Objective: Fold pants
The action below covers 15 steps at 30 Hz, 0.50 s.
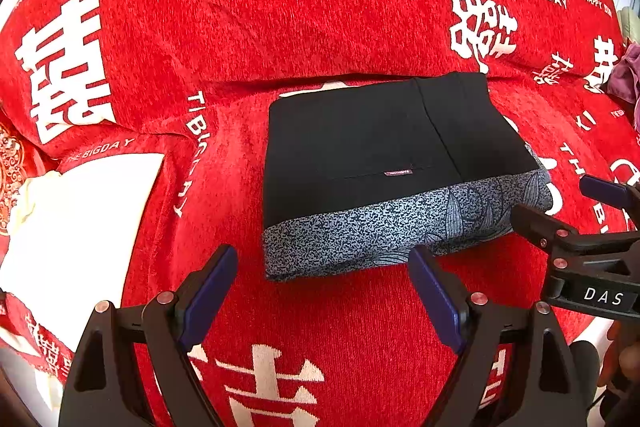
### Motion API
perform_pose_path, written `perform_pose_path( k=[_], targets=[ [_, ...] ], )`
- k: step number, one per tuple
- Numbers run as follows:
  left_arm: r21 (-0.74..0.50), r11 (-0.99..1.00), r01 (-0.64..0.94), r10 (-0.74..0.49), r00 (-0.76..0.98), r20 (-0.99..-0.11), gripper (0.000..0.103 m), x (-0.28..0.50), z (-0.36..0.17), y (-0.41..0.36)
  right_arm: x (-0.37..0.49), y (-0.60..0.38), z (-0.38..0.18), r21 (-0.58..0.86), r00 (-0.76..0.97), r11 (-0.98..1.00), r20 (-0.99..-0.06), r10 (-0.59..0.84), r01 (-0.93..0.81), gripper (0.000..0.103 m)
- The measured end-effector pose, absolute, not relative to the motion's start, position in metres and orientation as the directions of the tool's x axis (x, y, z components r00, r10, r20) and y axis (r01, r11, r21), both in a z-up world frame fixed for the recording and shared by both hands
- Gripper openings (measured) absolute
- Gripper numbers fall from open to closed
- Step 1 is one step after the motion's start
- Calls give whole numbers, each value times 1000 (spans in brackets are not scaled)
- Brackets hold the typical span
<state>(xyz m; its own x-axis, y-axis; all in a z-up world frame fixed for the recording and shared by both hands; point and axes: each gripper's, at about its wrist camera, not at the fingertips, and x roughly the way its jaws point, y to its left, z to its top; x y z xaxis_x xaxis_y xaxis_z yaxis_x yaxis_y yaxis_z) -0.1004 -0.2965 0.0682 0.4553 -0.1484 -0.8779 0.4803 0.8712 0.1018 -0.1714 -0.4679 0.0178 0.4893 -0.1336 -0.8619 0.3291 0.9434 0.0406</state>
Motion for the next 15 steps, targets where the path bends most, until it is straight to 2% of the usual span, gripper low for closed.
perform_pose_path(
  k=[9, 15],
  targets=[
    [107, 875, 472, -139, 457, -878, 88, -99, 67, -297, -169, -469, 15, 32, 482, 946, -866, -135, 323, 103],
    [51, 889, 455, -160, 412, -897, 88, -95, 61, -293, -169, -466, 11, 20, 473, 948, -870, -141, 319, 103]
  ],
)
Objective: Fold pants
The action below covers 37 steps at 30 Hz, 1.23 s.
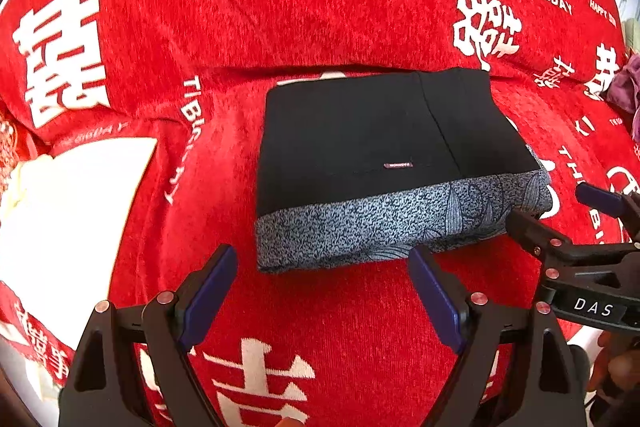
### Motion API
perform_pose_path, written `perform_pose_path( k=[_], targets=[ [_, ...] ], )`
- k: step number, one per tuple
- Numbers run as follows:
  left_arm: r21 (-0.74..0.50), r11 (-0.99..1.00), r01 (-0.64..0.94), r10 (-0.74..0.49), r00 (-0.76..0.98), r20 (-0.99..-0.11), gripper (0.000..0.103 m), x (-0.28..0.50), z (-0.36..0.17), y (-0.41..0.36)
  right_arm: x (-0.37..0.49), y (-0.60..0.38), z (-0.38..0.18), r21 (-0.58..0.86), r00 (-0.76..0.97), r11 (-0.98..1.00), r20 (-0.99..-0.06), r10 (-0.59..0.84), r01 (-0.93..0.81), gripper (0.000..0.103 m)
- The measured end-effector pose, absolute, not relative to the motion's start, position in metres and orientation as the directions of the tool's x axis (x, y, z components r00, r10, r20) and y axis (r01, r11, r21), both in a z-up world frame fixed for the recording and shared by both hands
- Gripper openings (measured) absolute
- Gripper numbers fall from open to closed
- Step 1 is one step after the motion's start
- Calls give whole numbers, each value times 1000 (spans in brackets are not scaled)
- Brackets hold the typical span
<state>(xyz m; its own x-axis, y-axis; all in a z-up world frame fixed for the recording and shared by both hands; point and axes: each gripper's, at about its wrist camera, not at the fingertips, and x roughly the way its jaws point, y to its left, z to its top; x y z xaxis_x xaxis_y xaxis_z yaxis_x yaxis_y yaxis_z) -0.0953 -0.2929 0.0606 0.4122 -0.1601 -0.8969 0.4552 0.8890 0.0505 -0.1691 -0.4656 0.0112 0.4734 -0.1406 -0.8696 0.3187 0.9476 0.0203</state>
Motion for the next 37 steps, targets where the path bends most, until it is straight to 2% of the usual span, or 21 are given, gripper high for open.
perform_pose_path(
  k=[13, 21, 37],
  targets=[
    [68, 882, 466, -149, 413, -899, 88, -96, 59, -295, -169, -465, 10, 23, 471, 948, -871, -137, 317, 103],
    [18, 892, 452, -169, 370, -914, 88, -91, 56, -291, -168, -465, 10, 26, 472, 948, -871, -134, 316, 103],
    [46, 880, 472, -171, 407, -897, 88, -97, 60, -292, -171, -468, 5, 36, 471, 947, -873, -126, 320, 103]
  ],
)
